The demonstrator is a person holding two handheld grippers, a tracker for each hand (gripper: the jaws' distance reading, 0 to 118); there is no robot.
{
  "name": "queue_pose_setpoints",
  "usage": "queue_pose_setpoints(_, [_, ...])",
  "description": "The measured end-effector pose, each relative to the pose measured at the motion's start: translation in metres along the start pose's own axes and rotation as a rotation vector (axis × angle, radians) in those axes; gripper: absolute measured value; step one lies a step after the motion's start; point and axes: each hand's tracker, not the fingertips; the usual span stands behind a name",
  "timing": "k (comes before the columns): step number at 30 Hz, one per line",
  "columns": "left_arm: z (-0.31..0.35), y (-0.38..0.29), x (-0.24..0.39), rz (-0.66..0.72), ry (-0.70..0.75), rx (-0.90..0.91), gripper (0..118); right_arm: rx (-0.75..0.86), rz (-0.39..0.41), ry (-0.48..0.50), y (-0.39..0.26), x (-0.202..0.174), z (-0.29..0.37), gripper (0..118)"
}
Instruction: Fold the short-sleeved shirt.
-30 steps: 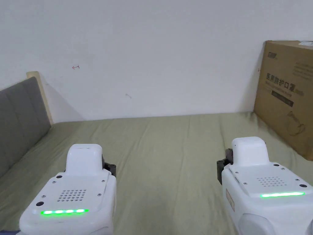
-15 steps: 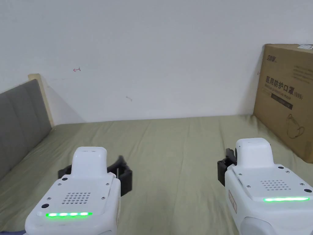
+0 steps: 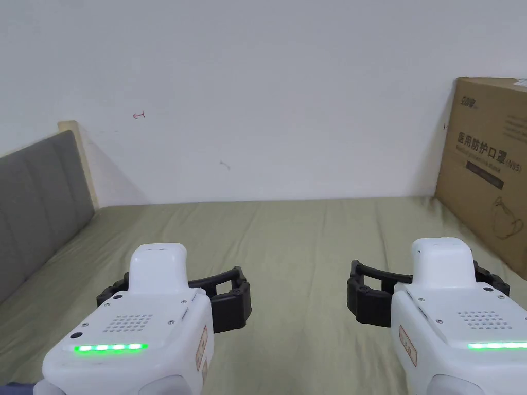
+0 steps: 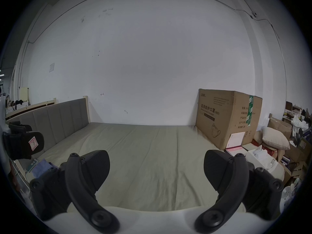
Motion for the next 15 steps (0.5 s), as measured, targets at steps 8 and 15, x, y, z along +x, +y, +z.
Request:
queue_pose_setpoints(8, [-0.006,0.002,-0.006,0.034,0.009,-0.061,111,-0.003,0.021,-0.012,0.000,-0.001,-0.002,113])
queue_pose_setpoints(15, [0.003,-0.002,0.012,-0.120,0.161,0.031,112,-0.011,0.021,-0.005,-0.001,-0.002,-0.005,113])
